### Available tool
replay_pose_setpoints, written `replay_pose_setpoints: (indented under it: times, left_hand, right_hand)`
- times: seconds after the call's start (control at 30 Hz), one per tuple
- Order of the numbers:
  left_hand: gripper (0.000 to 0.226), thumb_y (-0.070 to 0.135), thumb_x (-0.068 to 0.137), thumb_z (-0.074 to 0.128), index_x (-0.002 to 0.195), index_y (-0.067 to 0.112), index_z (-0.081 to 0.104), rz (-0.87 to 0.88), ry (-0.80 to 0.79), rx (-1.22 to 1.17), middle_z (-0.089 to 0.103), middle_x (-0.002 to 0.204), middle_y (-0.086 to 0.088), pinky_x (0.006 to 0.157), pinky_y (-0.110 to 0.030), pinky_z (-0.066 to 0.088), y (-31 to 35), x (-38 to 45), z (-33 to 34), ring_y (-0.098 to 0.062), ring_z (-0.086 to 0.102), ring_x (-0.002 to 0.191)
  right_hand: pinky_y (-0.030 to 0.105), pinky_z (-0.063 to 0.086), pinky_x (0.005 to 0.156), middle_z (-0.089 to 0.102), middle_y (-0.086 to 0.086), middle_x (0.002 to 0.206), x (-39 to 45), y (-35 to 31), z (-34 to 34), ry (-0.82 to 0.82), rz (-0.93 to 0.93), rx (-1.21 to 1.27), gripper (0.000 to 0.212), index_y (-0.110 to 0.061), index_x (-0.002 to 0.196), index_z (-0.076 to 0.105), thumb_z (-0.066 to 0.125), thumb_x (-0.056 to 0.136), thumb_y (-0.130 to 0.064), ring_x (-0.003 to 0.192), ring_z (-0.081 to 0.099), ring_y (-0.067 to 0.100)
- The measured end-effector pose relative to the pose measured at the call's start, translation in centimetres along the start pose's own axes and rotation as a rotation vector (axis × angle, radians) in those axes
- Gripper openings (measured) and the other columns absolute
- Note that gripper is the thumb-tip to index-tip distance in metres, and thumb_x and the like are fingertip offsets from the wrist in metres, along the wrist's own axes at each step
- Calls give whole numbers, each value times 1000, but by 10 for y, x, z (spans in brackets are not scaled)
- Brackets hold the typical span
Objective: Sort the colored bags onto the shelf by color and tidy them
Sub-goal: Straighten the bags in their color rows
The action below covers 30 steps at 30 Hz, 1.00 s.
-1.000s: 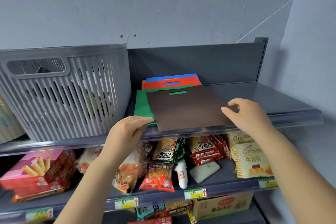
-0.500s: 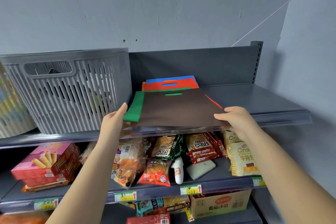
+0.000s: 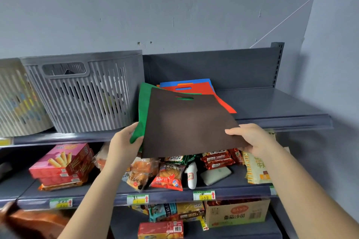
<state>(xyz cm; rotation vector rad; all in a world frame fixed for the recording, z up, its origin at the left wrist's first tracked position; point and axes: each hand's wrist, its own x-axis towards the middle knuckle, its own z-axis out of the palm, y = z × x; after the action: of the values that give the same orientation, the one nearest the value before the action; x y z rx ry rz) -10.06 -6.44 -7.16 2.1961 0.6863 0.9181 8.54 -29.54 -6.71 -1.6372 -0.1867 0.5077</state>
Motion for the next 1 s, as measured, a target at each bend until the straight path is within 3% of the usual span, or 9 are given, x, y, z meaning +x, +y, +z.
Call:
replay_pose_setpoints:
  times: [0.17,0.27,0.3,0.37,0.43,0.6,0.77,0.83,1.0]
  left_hand:
    - [45,-4,90,55,131,14,53,-17,56,-180,60,112,8,86,-21,45,-21,-24,3,-12,56,104]
    - [45,-6,89,56,122,24,59,-164,44,-427,65,115,1,93,-31,49,-36,-31,2,-17,60,105]
    - [44,-7,88,56,116,27,61,-230,19,-524,68,111,-2,89,-36,52,-40,-33,1,-21,63,101]
    - [42,-10,87,55,105,27,63,-322,-36,-636,72,96,-4,69,-30,58,-46,-32,-1,-22,68,86]
    - [39,-11,87,54,104,23,61,-339,-88,-599,71,92,-3,60,-25,57,-49,-29,-1,-21,68,80]
    - [37,-6,87,53,116,17,55,-376,-222,-516,68,99,-6,77,-41,55,-54,-18,-5,-27,66,88]
    - [26,11,89,62,115,10,58,-498,-234,-572,63,91,-7,60,-32,49,-59,1,-15,-23,60,77]
    - [36,10,89,62,125,8,56,-454,-277,-532,65,103,-11,65,-34,51,-62,1,-14,-26,63,83]
    - [48,7,92,57,134,27,45,-266,-416,-391,67,112,-9,68,-35,54,-84,-31,-4,-26,66,90]
  right_hand:
    - [30,48,61,70,10,93,-18,18,7,8,-29,64,15,-6,94,67,63,83,3,83,64,22]
    - [30,48,60,70,11,94,-25,27,9,-19,37,163,12,-6,94,67,65,83,-1,85,64,23]
    - [31,49,62,70,12,96,-27,29,10,-38,66,192,15,-5,97,66,66,83,-3,88,64,24]
    - [32,50,65,70,14,100,-30,31,13,-53,85,165,21,-3,103,65,67,82,-2,92,64,27]
    - [30,49,63,70,13,95,-35,32,17,-22,70,80,19,-2,100,65,64,83,4,86,64,25]
    - [28,46,60,70,13,91,-52,35,29,75,18,-29,19,-1,98,67,61,83,8,79,63,23]
    - [31,51,66,71,11,93,-77,41,38,145,-16,-43,21,-5,99,68,64,82,7,86,65,25]
    - [32,51,70,72,9,90,-90,49,40,179,-18,-36,22,-6,100,68,65,81,5,87,66,27]
    - [34,51,75,72,13,99,-135,89,47,264,30,130,25,-7,103,68,59,85,6,96,65,31]
